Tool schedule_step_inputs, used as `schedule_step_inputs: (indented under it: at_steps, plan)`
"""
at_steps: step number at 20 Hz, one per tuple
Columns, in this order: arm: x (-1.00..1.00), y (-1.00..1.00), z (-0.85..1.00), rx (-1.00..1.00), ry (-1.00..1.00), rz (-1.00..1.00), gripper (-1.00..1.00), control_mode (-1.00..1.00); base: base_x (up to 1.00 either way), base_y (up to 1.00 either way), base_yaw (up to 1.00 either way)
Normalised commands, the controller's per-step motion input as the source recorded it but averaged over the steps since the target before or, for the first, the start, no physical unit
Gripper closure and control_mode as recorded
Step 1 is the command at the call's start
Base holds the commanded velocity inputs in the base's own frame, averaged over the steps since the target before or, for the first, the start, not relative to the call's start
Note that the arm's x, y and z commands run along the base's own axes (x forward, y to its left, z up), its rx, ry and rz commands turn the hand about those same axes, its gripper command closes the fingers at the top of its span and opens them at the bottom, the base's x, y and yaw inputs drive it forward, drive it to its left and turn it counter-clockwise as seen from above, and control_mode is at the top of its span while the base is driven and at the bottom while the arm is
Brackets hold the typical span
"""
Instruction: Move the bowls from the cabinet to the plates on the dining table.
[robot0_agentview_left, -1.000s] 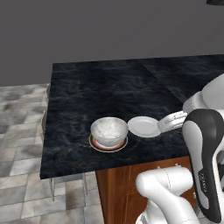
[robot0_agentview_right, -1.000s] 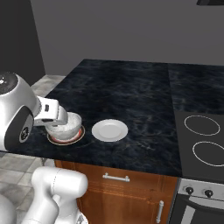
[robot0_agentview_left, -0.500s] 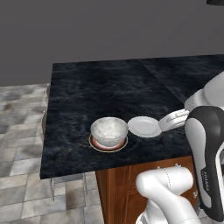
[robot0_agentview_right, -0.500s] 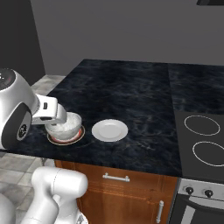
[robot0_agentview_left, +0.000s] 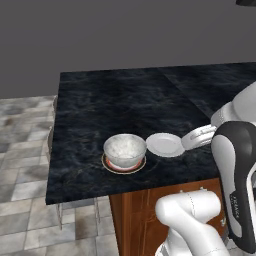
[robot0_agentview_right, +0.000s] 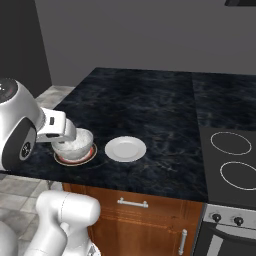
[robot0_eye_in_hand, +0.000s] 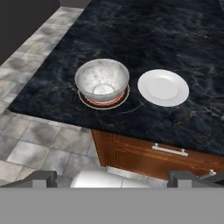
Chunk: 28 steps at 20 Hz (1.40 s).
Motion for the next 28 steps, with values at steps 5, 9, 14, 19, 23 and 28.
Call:
schedule_step_inputs:
  at_steps: [5,9,14,19,23,28]
  plan:
    - [0.00,0.00,0.00,0.00,0.00,0.00,-1.00,1.00,-0.05,-0.04,0.00]
    - [0.00,0.00,0.00,0.00,0.00,0.00,-1.00,1.00,-0.41,-0.24,0.00]
    - [0.00,0.00,0.00,0.00,0.00,0.00,-1.00,1.00,-0.78,-0.66,-0.09]
    - [0.00,0.00,0.00,0.00,0.00,0.00,-1.00,1.00,-0.57,-0.76,-0.19]
    - [0.00,0.00,0.00,0.00,0.00,0.00,-1.00,1.00,0.00,-0.84,-0.44]
    - [0.00,0.00,0.00,0.00,0.00,0.00,-1.00,1.00,0.15,-0.73,-0.54]
